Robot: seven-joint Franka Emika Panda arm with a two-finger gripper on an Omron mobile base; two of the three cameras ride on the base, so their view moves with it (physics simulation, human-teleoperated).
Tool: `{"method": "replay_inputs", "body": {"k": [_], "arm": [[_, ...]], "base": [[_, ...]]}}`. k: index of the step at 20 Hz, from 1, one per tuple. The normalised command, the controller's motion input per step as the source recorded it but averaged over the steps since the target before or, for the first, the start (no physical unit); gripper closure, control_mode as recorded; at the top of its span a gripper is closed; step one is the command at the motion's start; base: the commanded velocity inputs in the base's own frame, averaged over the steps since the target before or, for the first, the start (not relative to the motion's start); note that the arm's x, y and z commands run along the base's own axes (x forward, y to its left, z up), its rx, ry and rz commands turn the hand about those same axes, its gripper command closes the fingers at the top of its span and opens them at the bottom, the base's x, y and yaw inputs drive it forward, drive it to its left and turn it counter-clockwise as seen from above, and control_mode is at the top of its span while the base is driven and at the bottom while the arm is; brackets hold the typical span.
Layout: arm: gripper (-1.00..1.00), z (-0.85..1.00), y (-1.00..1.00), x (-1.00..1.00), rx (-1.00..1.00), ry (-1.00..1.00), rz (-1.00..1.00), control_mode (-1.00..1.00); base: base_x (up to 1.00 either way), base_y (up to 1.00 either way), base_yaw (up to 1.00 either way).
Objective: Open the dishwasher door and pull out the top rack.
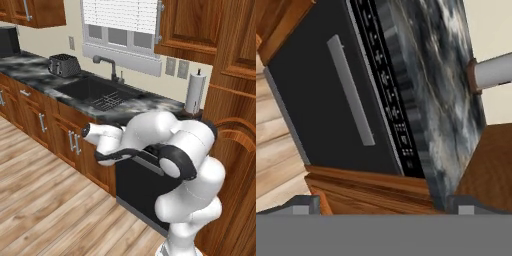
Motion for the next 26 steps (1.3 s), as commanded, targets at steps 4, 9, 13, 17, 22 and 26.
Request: {"method": "replay_inputs", "body": {"k": [4,9,13,17,22,26], "arm": [[-1.0,-0.48,-0.01,0.25,-0.13,0.0,0.0,-1.0],[-1.0,-0.44,-0.16,0.33,-0.13,0.01,0.0,-1.0],[-1.0,-0.35,-0.3,0.25,-0.12,0.0,0.0,-1.0],[-1.0,-0.4,-0.3,0.12,-0.12,0.0,0.0,-1.0],[-1.0,-0.35,-0.32,0.11,-0.13,0.0,0.0,-1.0],[-1.0,-0.32,-0.34,0.11,-0.12,0.0,0.0,-1.0]], "base": [[0.0,0.0,0.0],[0.0,0.0,0.0],[0.0,0.0,0.0],[0.0,0.0,0.0],[0.0,0.0,0.0],[0.0,0.0,0.0]]}}
